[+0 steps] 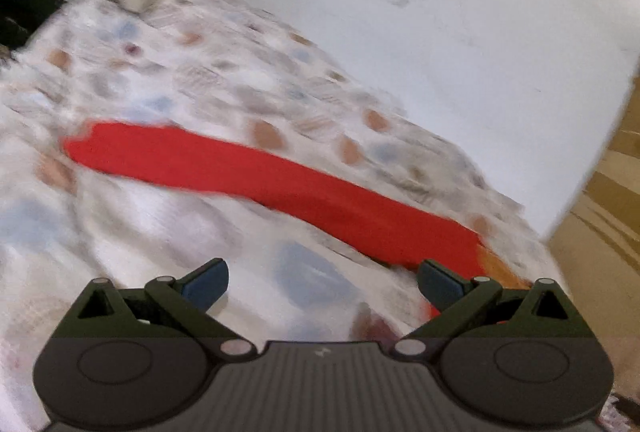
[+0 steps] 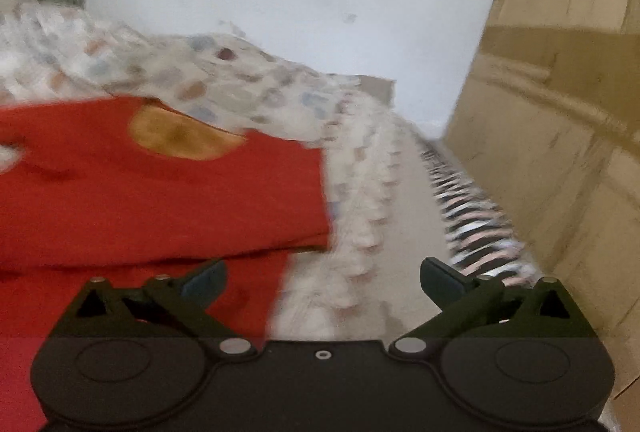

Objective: Fold small clothes
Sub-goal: 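Reach the left gripper to the other sleeve cuff and grasp it, then lift the held sleeve over the dress body and open the left gripper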

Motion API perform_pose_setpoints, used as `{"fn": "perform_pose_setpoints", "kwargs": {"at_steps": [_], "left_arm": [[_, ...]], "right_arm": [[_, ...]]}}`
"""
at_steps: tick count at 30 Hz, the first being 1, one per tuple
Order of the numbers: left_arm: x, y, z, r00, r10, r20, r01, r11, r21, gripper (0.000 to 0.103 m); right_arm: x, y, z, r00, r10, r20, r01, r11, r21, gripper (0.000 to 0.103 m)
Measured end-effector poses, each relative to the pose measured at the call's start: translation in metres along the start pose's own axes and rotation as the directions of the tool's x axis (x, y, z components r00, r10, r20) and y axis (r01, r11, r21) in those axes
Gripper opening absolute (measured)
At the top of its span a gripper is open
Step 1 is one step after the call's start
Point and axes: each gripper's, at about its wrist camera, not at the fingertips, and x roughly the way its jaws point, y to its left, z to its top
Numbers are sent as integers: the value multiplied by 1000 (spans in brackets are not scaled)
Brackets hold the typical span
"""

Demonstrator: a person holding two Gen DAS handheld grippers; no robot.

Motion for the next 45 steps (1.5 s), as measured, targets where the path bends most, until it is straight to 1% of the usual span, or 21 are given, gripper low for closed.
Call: {"fn": "perform_pose_setpoints", "kwargs": {"at_steps": [3,6,9,13,15,17,19,20,21,22,24,25,27,30,32,35,37,39,40,44,45], "left_arm": [[5,36,23,995,94,28,-94,996,3,103],[17,73,42,989,144,18,-143,989,-24,103],[37,104,57,987,156,-22,-158,985,-64,103],[63,140,71,986,129,-107,-147,972,-181,102],[66,150,75,989,131,-69,-144,961,-235,100],[64,156,77,986,166,-18,-164,947,-276,91],[69,163,82,975,221,-7,-211,925,-316,61],[72,166,84,969,247,-10,-236,912,-336,51],[73,168,85,965,260,-10,-248,904,-349,26],[73,170,86,962,274,-9,-259,898,-354,15],[72,170,89,959,281,21,-256,899,-355,11],[70,167,91,960,276,46,-245,909,-337,10],[64,155,97,957,271,99,-239,937,-255,9],[55,126,110,959,217,184,-200,974,-108,7],[48,104,120,958,165,235,-165,986,-23,7],[35,60,134,950,62,306,-100,989,112,7],[23,26,141,940,-36,338,-37,978,207,7],[9,-12,142,918,-151,367,27,946,324,7],[3,-33,141,905,-218,366,67,921,384,7],[-17,-105,127,856,-420,301,207,813,545,7],[-23,-122,120,839,-465,281,240,782,576,7]], "right_arm": [[-18,26,-10,996,94,4,-94,995,34,102],[-31,48,-21,988,155,13,-156,986,67,102],[-39,67,-33,980,197,18,-198,975,100,103],[-33,86,-48,981,192,-11,-190,977,99,102],[-29,91,-52,984,175,-23,-172,981,84,103],[-29,94,-53,986,167,-21,-166,984,68,103],[-28,94,-53,985,168,-27,-166,984,62,103],[-28,94,-53,985,169,-29,-167,984,63,103],[-29,94,-54,985,170,-30,-168,984,64,103],[-29,94,-55,985,170,-30,-168,984,62,103],[-29,94,-56,985,169,-30,-167,984,59,103],[-29,94,-56,985,167,-28,-166,984,58,103],[-29,94,-57,985,168,-26,-166,985,56,103],[-30,93,-57,985,173,-22,-171,983,63,103],[-30,92,-57,984,178,-18,-177,982,68,103],[-32,89,-57,982,187,-4,-186,979,84,103],[-34,85,-56,981,195,15,-196,975,109,103],[-38,79,-56,979,201,42,-205,969,137,103],[-41,75,-55,978,199,60,-206,966,156,103],[-55,55,-53,976,170,134,-198,953,231,103],[-59,49,-53,976,155,151,-188,951,246,103]]}}
